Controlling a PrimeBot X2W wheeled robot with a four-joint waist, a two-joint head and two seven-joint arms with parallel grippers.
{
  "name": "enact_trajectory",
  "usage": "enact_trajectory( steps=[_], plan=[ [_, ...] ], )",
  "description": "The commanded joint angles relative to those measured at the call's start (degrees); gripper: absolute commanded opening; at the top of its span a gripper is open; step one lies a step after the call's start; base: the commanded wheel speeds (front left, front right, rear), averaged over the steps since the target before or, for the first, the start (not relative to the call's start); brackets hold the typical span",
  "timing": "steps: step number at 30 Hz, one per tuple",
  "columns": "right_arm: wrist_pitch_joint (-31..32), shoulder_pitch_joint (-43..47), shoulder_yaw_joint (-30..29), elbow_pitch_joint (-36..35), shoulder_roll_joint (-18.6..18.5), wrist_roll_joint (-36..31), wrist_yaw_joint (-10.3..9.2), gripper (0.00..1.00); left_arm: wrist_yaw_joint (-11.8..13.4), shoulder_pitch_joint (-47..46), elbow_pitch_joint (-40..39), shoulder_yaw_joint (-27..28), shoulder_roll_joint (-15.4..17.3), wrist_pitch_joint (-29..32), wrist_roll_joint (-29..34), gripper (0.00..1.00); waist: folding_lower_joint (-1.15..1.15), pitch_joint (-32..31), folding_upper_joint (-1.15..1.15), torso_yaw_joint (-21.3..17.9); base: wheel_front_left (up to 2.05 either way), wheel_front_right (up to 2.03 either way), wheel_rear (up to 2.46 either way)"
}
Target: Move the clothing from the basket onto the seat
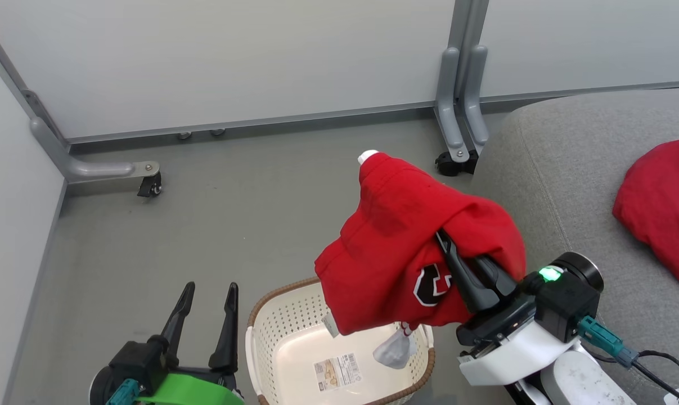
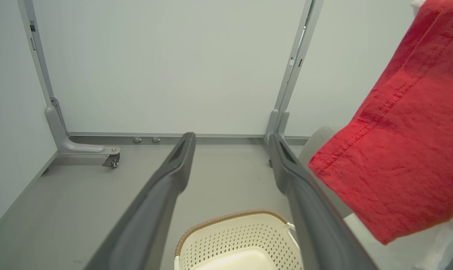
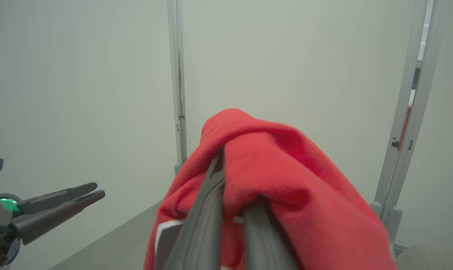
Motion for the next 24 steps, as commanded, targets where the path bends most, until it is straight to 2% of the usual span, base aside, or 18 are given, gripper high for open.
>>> enact_trajectory(
  steps=[1,13,24],
  plan=[
    [-0.17,0.66,-0.34,-0.27,-0.03,-0.38,-0.02,0.0,-0.16,1.2,0.75,0.43,-0.16,-0.02,0.02,1.0,0.0,-0.08,0.0,0.05,0.0,0.0,0.0],
    [-0.17,1.55,-1.11,-0.25,0.15,-0.53,-0.02,0.0,-0.16,3.65,4.55,2.08,-0.98,-0.01,0.47,1.0,0.0,-0.43,0.0,0.25,0.0,0.0,0.0],
    [-0.17,1.41,-0.99,0.05,0.26,-0.42,-0.02,0.0,-0.16,2.82,4.84,1.91,-1.23,-0.01,0.36,1.0,0.0,-0.32,0.0,-0.21,0.0,0.0,0.0]
  ],
)
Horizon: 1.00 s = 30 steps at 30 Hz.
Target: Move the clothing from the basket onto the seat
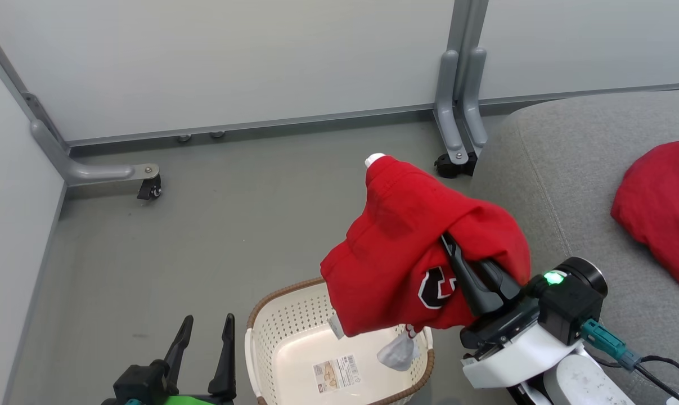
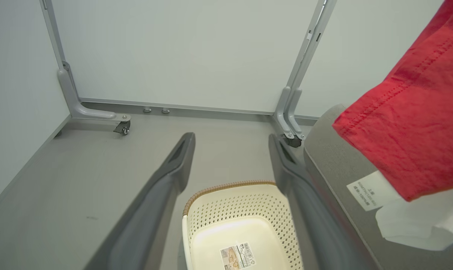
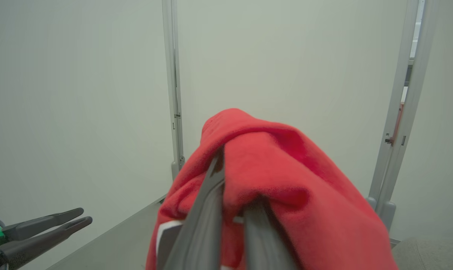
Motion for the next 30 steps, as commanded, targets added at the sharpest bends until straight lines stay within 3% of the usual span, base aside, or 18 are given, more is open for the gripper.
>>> enact_trajectory(
  steps=[1,15,30],
  plan=[
    [-0.17,0.26,-0.03,0.01,0.14,-0.26,-0.02,0.0,-0.16,-0.15,-0.33,-0.13,0.05,-0.01,0.25,1.0,0.0,0.03,0.0,-0.31,0.0,0.0,0.0],
    [-0.17,0.31,-2.3,-0.15,-0.65,-1.02,-0.02,0.0,-0.16,-1.59,-1.68,-1.02,-0.11,-0.02,-0.21,1.0,0.0,1.64,0.0,-7.78,0.0,0.0,0.0],
    [-0.17,1.22,-6.97,-1.03,-0.14,-2.25,-0.02,0.0,-0.16,-3.77,-2.37,-1.99,0.96,-0.02,0.43,1.0,0.0,4.33,0.0,-23.89,0.0,0.0,0.0]
  ],
)
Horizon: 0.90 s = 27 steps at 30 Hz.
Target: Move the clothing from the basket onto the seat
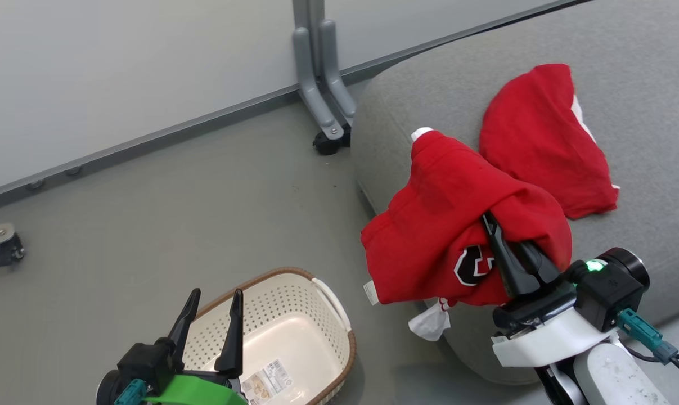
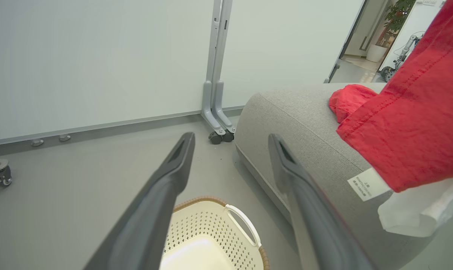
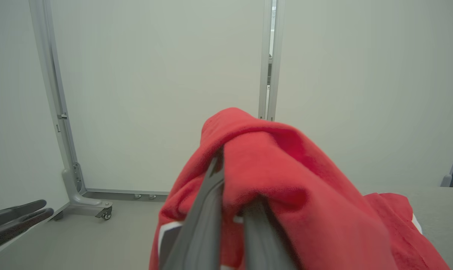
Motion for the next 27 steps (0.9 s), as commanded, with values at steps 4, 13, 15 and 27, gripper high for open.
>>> enact_trajectory(
  steps=[4,13,15,27],
  plan=[
    [-0.17,0.47,-1.05,-0.49,0.31,-0.71,-0.02,0.0,-0.16,-1.63,-0.32,-0.34,0.51,-0.01,0.2,1.0,0.0,2.1,0.0,-10.02,0.0,0.0,0.0],
    [-0.16,3.8,-7.97,-3.02,2.3,-2.04,-0.02,0.0,-0.16,-6.59,1.63,-5.57,2.19,-0.01,-0.9,1.0,0.0,5.28,0.0,-12.7,0.0,0.0,0.0],
    [-0.16,4.72,-9.26,-3.67,2.87,-2.38,-0.02,0.0,-0.16,-7.59,2.01,-6.65,2.47,-0.02,-1.24,1.0,0.0,5.76,0.0,-12.92,0.0,0.0,0.0],
    [-0.16,5.84,-11.86,-5.25,3.93,-3.63,-0.02,0.0,-0.16,-9.85,3.16,-8.97,3.67,-0.01,-2.64,1.0,0.0,6.87,0.0,-13.28,0.0,0.0,0.0]
  ],
)
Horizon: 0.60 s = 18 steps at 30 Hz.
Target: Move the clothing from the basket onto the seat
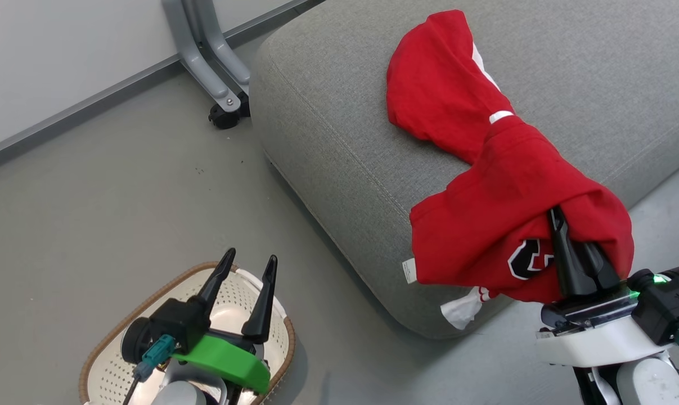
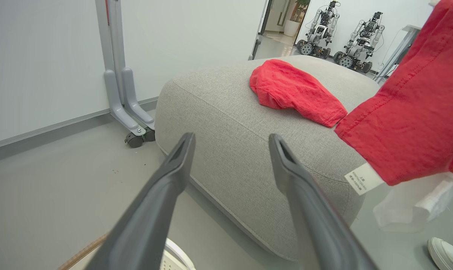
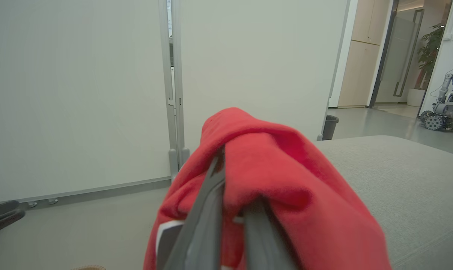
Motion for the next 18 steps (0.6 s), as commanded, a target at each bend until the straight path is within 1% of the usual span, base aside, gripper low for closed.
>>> enact_trajectory(
  steps=[1,7,12,14,18],
  plan=[
    [-0.16,-0.58,0.16,-0.11,-0.5,-0.5,-0.02,0.0,-0.16,-0.61,-0.01,0.44,0.69,0.0,-0.41,1.0,0.0,-0.02,0.0,0.02,0.0,0.0,0.0],
    [-0.16,-4.78,0.93,1.91,-3.77,-0.48,-0.02,0.0,-0.16,1.78,-1.14,2.66,0.7,-0.01,0.13,1.0,0.0,0.68,0.0,-0.15,0.0,0.0,0.0],
    [-0.16,-12.22,0.42,3.45,-5.58,-0.21,-0.02,0.0,-0.16,2.8,-3.81,5.25,1.27,0.0,0.89,1.0,0.0,4.5,0.0,0.21,0.0,0.0,0.0],
    [-0.16,-15.42,-0.73,3.95,-6.26,-0.65,-0.04,0.0,-0.16,2.19,-4.99,4.99,1.45,-0.01,0.67,1.0,0.0,6.6,0.0,1.45,0.0,0.0,0.0],
    [-0.16,-22.09,-2.6,4.8,-7.62,-1.17,-0.04,0.0,-0.16,-0.66,-7.31,2.74,2.96,0.0,0.9,1.0,0.0,10.46,0.0,4.09,0.0,0.0,0.0]
  ],
)
